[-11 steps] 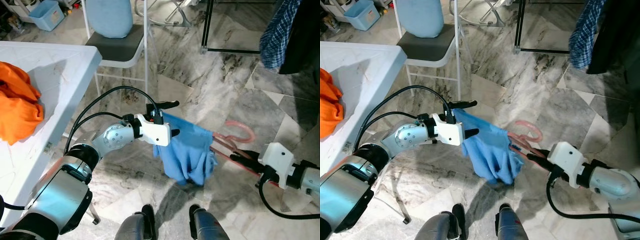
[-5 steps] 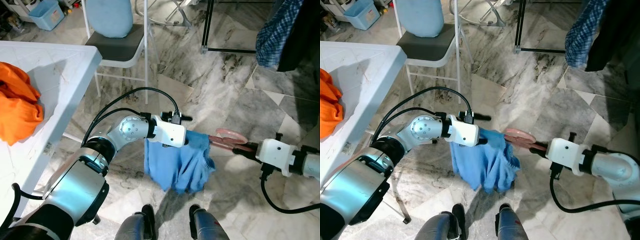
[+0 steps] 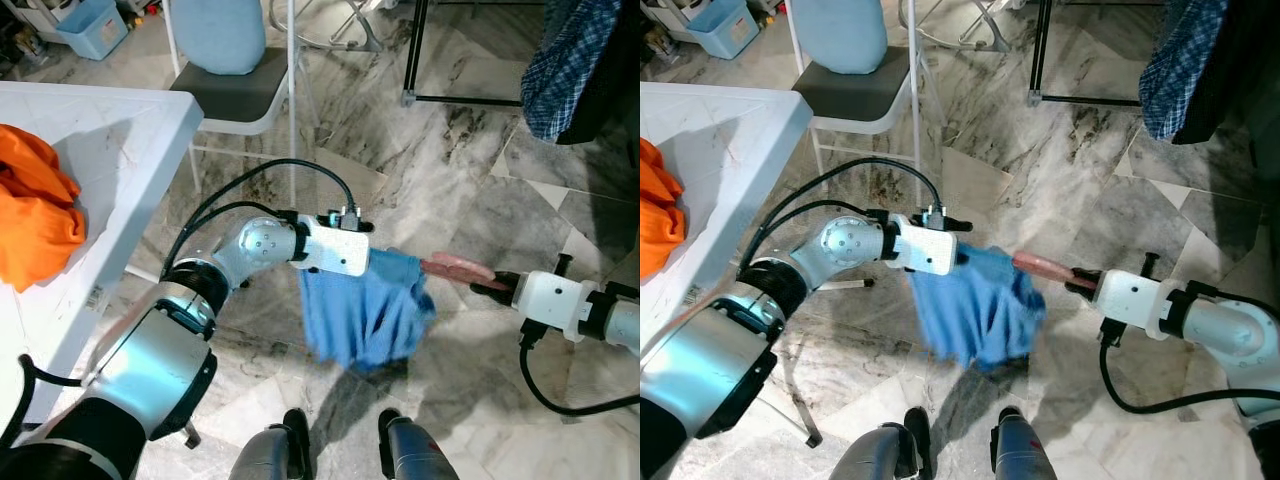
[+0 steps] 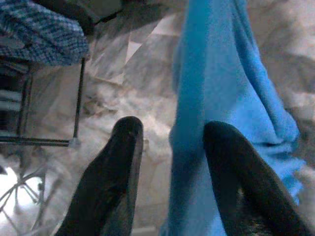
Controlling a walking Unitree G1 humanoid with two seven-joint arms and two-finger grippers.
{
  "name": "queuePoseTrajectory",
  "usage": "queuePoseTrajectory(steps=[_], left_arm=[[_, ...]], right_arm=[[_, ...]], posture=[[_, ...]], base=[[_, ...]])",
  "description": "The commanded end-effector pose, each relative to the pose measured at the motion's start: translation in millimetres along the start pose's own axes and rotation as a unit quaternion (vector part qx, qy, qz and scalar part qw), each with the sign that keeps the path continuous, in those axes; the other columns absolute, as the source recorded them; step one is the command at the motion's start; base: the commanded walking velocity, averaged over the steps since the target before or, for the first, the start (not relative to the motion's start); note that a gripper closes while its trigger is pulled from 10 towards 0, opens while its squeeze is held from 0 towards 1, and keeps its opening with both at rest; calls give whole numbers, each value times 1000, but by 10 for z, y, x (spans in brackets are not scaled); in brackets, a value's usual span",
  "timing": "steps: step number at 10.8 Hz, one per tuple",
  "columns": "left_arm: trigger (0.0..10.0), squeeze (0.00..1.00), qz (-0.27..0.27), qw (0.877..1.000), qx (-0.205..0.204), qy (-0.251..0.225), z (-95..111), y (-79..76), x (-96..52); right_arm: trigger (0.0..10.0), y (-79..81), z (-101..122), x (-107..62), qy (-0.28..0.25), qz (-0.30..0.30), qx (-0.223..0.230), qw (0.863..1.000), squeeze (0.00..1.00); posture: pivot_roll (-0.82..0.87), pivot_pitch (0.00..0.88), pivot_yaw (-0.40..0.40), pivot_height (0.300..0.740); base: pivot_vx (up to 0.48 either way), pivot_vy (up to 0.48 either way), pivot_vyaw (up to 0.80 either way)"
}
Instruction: Hang hanger
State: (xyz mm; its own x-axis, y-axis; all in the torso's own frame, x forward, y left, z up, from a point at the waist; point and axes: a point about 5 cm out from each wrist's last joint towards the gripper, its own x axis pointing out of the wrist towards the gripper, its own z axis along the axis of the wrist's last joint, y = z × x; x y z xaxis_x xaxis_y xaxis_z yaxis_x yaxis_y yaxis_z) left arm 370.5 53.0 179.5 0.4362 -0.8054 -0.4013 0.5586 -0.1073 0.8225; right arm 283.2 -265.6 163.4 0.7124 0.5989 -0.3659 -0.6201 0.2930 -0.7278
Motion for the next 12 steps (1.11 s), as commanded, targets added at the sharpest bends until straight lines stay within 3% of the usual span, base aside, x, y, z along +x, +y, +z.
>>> queuePoseTrajectory(steps=[1,6,11,12], left_arm=[[0,0,-7,1000,6,20,-64,-25,-31],[0,0,-3,999,26,24,-56,-19,-22],[0,0,19,999,41,-8,81,80,35],[0,0,48,997,58,-28,157,150,50]], right_arm=[[10000,-60,22,-27,-11,-20,-9,1000,0],[10000,-14,22,31,-19,-25,-6,999,0],[10000,-10,12,65,-18,-5,-17,1000,0],[10000,-53,7,59,-15,-9,-32,999,0]], posture=[[-247,316,161,740],[-243,319,166,740],[-243,331,176,740],[-239,335,181,740]], base=[[0,0,0],[0,0,0],[0,0,0],[0,0,0]])
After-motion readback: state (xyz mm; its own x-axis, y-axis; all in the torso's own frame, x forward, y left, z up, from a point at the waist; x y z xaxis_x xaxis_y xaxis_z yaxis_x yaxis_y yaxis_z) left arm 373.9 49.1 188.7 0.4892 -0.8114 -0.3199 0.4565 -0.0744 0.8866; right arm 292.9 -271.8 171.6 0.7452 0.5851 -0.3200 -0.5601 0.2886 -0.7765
